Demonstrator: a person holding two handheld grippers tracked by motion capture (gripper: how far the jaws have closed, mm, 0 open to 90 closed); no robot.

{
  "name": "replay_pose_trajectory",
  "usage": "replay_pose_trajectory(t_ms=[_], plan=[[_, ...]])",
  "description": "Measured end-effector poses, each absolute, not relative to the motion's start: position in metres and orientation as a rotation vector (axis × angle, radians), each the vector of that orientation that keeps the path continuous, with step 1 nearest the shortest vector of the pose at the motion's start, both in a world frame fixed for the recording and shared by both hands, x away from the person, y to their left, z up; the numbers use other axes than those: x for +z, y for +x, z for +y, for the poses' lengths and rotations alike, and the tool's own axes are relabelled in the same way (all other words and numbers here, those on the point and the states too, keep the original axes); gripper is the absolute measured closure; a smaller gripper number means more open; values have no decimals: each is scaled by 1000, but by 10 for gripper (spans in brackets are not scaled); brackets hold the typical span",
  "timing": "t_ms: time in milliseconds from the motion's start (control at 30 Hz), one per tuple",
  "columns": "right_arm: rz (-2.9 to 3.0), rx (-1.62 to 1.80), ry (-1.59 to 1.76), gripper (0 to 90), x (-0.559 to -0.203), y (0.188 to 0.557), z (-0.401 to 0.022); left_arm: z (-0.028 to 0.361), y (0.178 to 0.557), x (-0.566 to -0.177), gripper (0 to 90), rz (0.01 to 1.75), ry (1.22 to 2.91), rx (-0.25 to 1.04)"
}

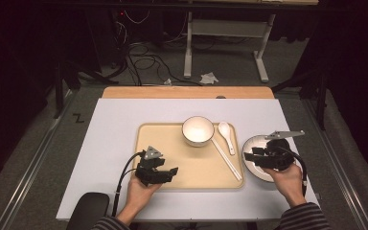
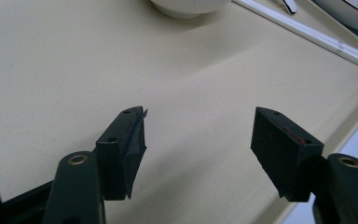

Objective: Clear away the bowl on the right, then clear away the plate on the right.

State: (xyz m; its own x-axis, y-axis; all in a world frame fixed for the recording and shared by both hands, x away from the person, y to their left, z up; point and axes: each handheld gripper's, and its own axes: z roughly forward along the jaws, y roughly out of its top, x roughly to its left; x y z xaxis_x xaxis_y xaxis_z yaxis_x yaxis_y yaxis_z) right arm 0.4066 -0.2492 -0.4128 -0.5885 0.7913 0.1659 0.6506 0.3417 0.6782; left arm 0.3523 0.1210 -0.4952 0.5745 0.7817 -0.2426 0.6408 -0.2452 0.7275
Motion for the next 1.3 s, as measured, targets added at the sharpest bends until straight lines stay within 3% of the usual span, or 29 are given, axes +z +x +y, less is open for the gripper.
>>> replay_pose_trajectory(t_ms=[633,1300], plan=[[2382,1074,1332,554,-432,387,-274,123,353,-498,351,1150,1989,231],[2376,1072,1376,657,-456,382,-278,119,351,-499,348,1123,2024,224]])
